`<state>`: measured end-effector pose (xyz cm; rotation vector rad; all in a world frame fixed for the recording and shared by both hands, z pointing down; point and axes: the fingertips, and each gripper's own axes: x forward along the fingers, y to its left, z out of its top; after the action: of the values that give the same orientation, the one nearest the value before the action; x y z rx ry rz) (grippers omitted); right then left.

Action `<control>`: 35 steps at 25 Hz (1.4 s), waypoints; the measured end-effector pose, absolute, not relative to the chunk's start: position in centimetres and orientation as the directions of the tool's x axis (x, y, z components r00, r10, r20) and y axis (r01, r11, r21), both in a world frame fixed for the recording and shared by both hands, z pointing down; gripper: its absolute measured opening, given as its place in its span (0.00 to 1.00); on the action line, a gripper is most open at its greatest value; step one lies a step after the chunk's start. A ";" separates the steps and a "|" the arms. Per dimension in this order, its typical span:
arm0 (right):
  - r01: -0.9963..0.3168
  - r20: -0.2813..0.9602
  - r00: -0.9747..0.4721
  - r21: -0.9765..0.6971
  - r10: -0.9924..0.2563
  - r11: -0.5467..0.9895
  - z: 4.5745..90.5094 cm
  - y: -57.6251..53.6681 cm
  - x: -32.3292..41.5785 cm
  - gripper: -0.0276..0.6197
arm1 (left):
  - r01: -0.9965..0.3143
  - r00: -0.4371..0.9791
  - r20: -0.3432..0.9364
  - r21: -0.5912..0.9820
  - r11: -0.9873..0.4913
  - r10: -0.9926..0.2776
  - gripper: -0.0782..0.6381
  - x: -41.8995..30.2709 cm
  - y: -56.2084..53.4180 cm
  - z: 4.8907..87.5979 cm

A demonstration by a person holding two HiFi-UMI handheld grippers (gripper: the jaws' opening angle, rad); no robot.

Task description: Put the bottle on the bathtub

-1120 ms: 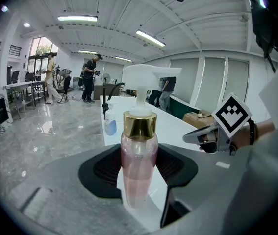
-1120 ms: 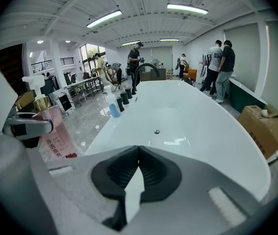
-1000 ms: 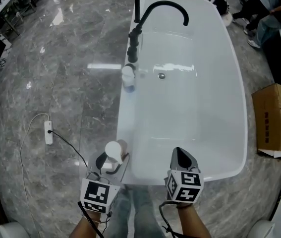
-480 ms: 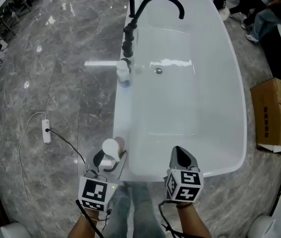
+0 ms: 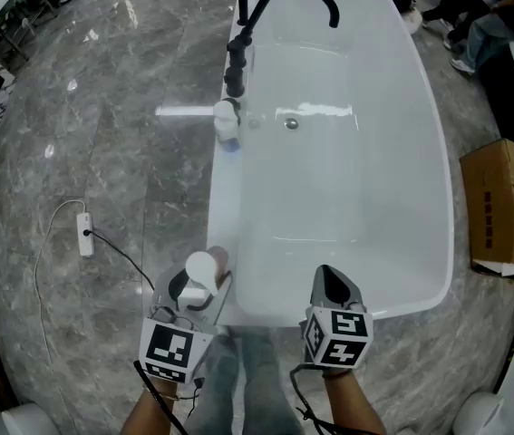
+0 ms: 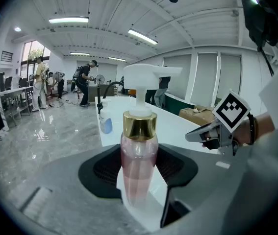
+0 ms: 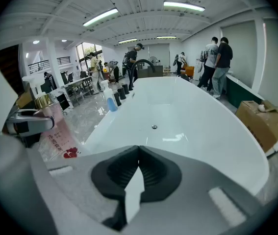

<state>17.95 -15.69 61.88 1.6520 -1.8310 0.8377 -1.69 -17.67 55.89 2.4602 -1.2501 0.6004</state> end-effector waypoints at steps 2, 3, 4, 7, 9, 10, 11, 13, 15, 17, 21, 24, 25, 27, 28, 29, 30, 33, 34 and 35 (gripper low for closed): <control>-0.993 0.740 -0.113 -0.099 -0.663 0.059 62.0 -15.4 17.9 0.05 | -0.814 0.530 0.499 0.076 -0.575 -0.685 0.41 -1.8 -17.4 56.2; -0.993 0.741 -0.113 -0.099 -0.662 0.059 62.1 -15.2 17.9 0.05 | -0.812 0.531 0.498 0.070 -0.579 -0.685 0.42 -1.8 -17.2 56.3; -0.993 0.742 -0.113 -0.099 -0.660 0.059 62.1 -15.0 17.9 0.05 | -0.811 0.532 0.496 0.067 -0.581 -0.686 0.42 -1.8 -17.1 56.3; -0.993 0.745 -0.112 -0.099 -0.657 0.057 62.4 -14.6 17.9 0.05 | -0.810 0.534 0.492 0.063 -0.583 -0.688 0.42 -1.9 -16.9 56.3; -0.993 0.746 -0.112 -0.099 -0.656 0.057 62.4 -14.4 18.0 0.05 | -0.812 0.533 0.491 0.066 -0.580 -0.689 0.42 -1.9 -16.8 56.3; -0.993 0.746 -0.112 -0.099 -0.656 0.057 62.4 -14.4 18.0 0.05 | -0.813 0.532 0.490 0.068 -0.578 -0.690 0.42 -2.0 -16.8 56.3; -0.993 0.746 -0.113 -0.099 -0.656 0.057 62.4 -14.3 18.1 0.05 | -0.815 0.531 0.489 0.071 -0.576 -0.692 0.42 -2.0 -16.8 56.3; -0.993 0.746 -0.113 -0.099 -0.657 0.057 62.4 -14.2 18.1 0.05 | -0.817 0.530 0.488 0.072 -0.573 -0.694 0.42 -2.0 -16.7 56.3; -0.993 0.746 -0.112 -0.100 -0.657 0.057 62.4 -14.0 18.2 0.05 | -0.817 0.530 0.486 0.074 -0.571 -0.695 0.42 -1.9 -16.7 56.1; -0.993 0.745 -0.112 -0.101 -0.657 0.056 62.4 -13.8 18.2 0.05 | -0.818 0.530 0.484 0.077 -0.570 -0.696 0.42 -1.8 -16.6 55.8; -0.993 0.747 -0.113 -0.103 -0.656 0.054 62.6 -13.5 18.3 0.05 | -0.819 0.526 0.487 0.066 -0.571 -0.698 0.42 -2.0 -16.1 56.5; -0.993 0.747 -0.112 -0.103 -0.655 0.053 62.5 -13.2 18.2 0.05 | -0.817 0.527 0.487 0.063 -0.573 -0.696 0.42 -2.0 -15.9 56.5; -0.993 0.747 -0.112 -0.103 -0.655 0.052 62.5 -13.2 18.2 0.05 | -0.816 0.527 0.488 0.063 -0.575 -0.696 0.42 -2.1 -15.9 56.4; -0.993 0.747 -0.110 -0.103 -0.655 0.050 62.4 -13.1 18.1 0.05 | -0.814 0.531 0.487 0.063 -0.578 -0.694 0.42 -2.0 -16.0 56.1; -0.994 0.747 -0.109 -0.102 -0.656 0.048 62.4 -13.1 18.2 0.05 | -0.813 0.532 0.486 0.064 -0.579 -0.693 0.42 -1.9 -16.0 56.0; -0.994 0.747 -0.107 -0.101 -0.656 0.047 62.4 -13.0 18.2 0.05 | -0.812 0.533 0.485 0.064 -0.580 -0.693 0.42 -1.9 -16.0 55.9; -0.994 0.747 -0.105 -0.100 -0.657 0.045 62.4 -13.0 18.3 0.05 | -0.812 0.534 0.484 0.064 -0.580 -0.694 0.42 -1.9 -16.0 56.0; -0.994 0.746 -0.099 -0.098 -0.659 0.037 62.4 -13.0 18.4 0.05 | -0.809 0.537 0.479 0.061 -0.585 -0.694 0.42 -1.9 -15.9 56.1; -0.995 0.746 -0.097 -0.098 -0.659 0.035 62.4 -13.0 18.4 0.05 | -0.808 0.539 0.477 0.059 -0.587 -0.694 0.42 -1.8 -15.9 56.1; -0.995 0.747 -0.096 -0.098 -0.658 0.033 62.4 -12.9 18.4 0.05 | -0.807 0.540 0.477 0.057 -0.588 -0.694 0.42 -1.8 -15.8 56.1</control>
<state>18.39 -12.93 62.42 1.6709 -1.8067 0.8596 -1.82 -15.77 56.14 2.5098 -1.2535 0.5993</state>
